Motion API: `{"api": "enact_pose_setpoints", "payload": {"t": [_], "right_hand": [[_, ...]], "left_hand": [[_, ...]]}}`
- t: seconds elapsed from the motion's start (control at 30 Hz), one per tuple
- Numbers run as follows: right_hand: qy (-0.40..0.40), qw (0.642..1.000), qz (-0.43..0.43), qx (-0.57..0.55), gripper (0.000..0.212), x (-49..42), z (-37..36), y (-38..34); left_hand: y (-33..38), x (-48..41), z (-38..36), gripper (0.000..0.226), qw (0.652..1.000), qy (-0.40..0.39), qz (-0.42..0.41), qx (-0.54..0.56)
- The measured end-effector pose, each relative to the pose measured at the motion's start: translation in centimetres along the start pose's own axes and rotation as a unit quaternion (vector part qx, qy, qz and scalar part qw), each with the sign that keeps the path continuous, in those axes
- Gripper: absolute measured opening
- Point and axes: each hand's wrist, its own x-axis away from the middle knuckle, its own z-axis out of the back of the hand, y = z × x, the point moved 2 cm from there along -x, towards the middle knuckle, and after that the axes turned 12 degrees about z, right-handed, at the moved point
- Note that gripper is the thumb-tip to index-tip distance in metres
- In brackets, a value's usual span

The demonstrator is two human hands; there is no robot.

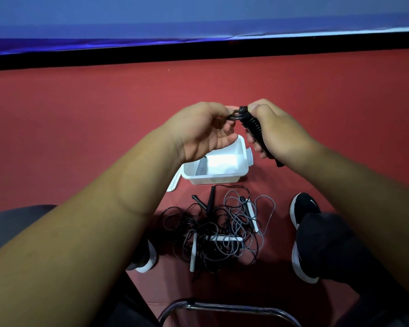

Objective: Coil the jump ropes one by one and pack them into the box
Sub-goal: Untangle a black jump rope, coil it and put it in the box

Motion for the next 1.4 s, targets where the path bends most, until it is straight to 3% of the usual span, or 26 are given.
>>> {"api": "enact_pose_setpoints", "payload": {"t": [0.3,0.5,0.77,1.0,1.4], "right_hand": [[-0.032,0.999,0.005,0.02,0.025,0.6,0.2,-0.3],[-0.024,1.0,0.01,0.017,0.023,0.7,0.2,-0.5],[-0.03,0.999,0.028,0.015,0.022,0.6,0.0,-0.9],[-0.029,0.998,0.018,0.048,0.019,0.6,0.2,-0.4],[-0.024,0.999,0.009,0.045,0.021,0.6,0.1,-0.3]], "left_hand": [[-0.6,0.0,0.3,0.018,1.0,-0.011,0.004,0.012],[-0.4,0.2,0.4,0.028,0.997,-0.03,-0.019,-0.067],[-0.7,0.5,0.3,0.021,0.997,-0.079,-0.024,0.008],[-1.2,-0.5,0.9,0.02,0.998,0.023,-0.001,-0.059],[-0.9,-0.7,1.0,0.012,0.999,0.044,-0.017,-0.013]]}}
